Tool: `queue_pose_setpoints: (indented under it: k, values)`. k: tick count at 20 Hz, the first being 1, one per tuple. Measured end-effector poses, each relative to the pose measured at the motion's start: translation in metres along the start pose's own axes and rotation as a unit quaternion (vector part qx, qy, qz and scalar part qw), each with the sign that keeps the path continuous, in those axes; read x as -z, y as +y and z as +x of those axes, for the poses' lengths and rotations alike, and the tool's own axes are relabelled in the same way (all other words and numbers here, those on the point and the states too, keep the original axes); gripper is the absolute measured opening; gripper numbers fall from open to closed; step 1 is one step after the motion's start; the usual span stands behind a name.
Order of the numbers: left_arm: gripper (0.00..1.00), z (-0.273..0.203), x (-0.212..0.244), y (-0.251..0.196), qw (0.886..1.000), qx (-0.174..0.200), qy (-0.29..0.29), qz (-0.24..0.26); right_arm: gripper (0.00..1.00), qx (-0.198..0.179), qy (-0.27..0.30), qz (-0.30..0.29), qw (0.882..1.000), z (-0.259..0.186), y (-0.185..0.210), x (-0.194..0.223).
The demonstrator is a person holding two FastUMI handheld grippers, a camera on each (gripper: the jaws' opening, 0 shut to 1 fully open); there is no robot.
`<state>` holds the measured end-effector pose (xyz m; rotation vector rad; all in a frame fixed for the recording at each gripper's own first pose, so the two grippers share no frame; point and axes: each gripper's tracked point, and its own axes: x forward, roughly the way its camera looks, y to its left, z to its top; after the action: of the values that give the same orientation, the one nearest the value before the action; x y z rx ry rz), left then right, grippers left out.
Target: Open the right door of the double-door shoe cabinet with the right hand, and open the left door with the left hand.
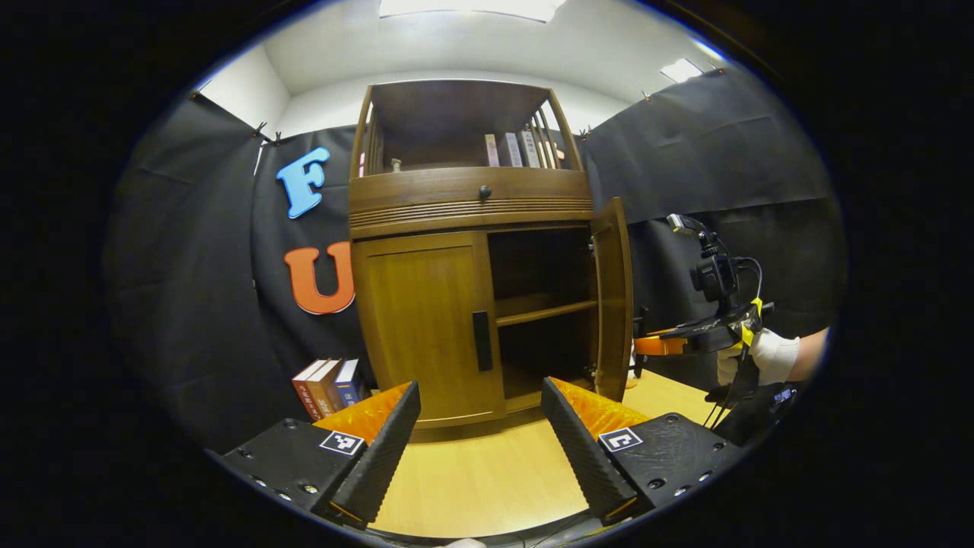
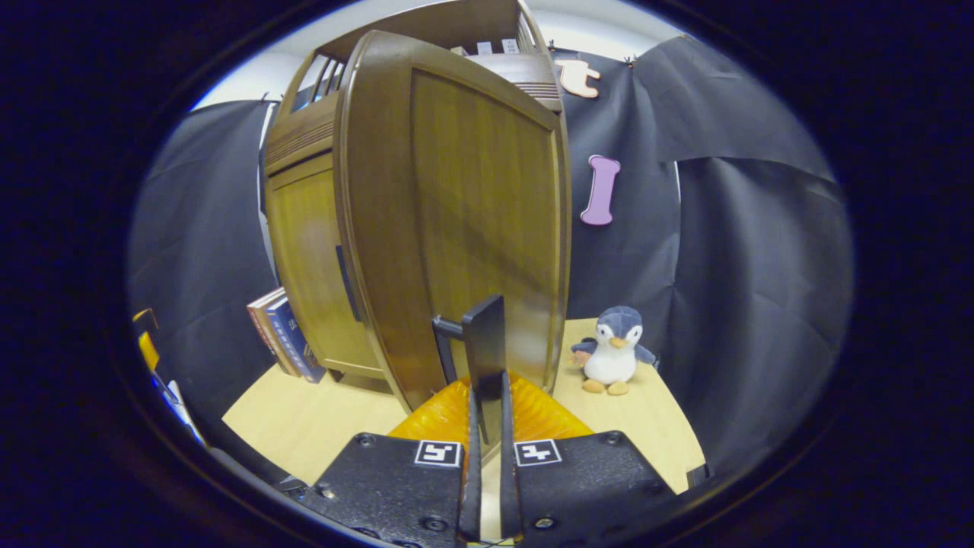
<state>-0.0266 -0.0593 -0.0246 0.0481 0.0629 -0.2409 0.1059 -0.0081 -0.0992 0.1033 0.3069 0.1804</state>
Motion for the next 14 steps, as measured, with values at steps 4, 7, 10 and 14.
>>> queue_pose_setpoints:
  k: [4, 7, 10, 14]
  values:
    - [0.96, 0.025, -0.009, -0.041, 1.000, 0.000, 0.001, -0.016, 0.12, -0.039, 0.005, -0.018, 0.999, -0.011, -0.025, 0.002]
    - [0.96, 0.041, -0.017, -0.068, 0.999, -0.020, 0.000, -0.043, 0.11, -0.073, 0.006, -0.033, 0.997, -0.018, -0.051, 0.001]
    - [0.96, 0.046, -0.028, -0.093, 0.998, -0.047, -0.004, -0.050, 0.09, -0.096, 0.004, -0.046, 0.994, -0.022, -0.080, 0.000]
    - [0.96, 0.041, -0.030, -0.113, 0.995, -0.090, 0.000, -0.040, 0.07, -0.132, 0.002, -0.061, 0.989, -0.023, -0.111, -0.001]
